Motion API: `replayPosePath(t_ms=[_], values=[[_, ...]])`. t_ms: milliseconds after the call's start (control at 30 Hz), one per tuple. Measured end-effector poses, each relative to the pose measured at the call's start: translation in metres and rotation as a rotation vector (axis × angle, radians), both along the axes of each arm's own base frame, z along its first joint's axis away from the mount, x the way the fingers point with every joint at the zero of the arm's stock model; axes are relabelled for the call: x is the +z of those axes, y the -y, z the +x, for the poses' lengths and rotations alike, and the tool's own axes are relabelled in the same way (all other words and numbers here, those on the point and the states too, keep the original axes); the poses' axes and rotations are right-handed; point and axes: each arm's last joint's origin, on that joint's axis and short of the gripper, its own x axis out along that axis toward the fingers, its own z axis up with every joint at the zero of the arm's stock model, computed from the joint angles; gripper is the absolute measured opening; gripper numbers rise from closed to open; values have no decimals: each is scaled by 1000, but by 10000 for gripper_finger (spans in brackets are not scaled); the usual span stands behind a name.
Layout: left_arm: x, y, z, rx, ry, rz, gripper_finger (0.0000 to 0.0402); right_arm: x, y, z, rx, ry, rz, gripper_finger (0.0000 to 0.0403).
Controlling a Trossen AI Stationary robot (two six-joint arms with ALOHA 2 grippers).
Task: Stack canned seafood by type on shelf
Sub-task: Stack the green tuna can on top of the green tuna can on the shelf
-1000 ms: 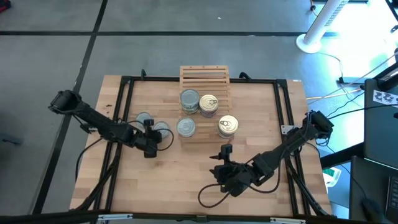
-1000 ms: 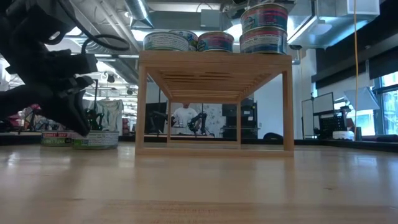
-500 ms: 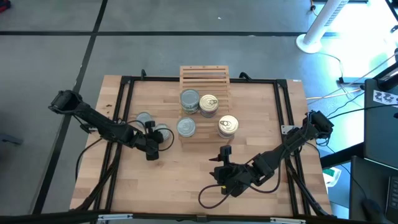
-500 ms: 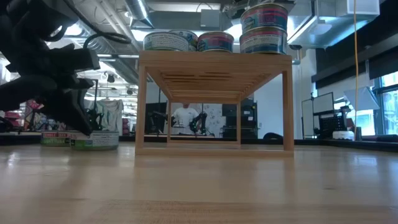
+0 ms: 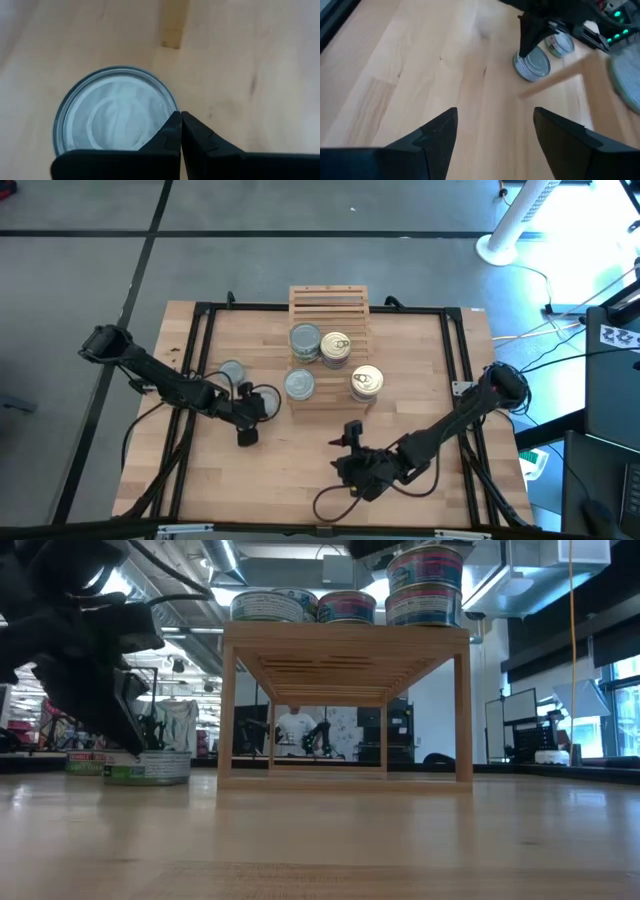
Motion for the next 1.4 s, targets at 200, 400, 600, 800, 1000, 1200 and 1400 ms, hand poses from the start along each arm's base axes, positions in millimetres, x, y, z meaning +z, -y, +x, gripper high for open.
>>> replayPosePath(t_ms=[200, 400, 600, 800, 1000, 1200, 1400], values=[[3, 9, 2, -41, 51, -40, 0, -22, -6, 13, 41, -7, -58, 262], [4, 19, -1, -46, 71, -82, 0, -26, 1, 20, 18, -11, -58, 262], [4, 28, -4, -42, 75, -129, 0, -22, 8, 30, -11, 51, -17, 262], [6, 36, -4, -53, 108, -162, 0, -35, 13, 47, 27, 69, -58, 262], [6, 39, 1, -53, 145, -180, 0, -58, 5, 63, 128, 107, -180, 262], [1, 41, 4, -54, 146, -180, 0, -85, 6, 79, 180, 125, -284, 262], [-3, 44, 9, -49, 161, -196, 0, -113, 13, 94, 190, 139, -362, 262]])
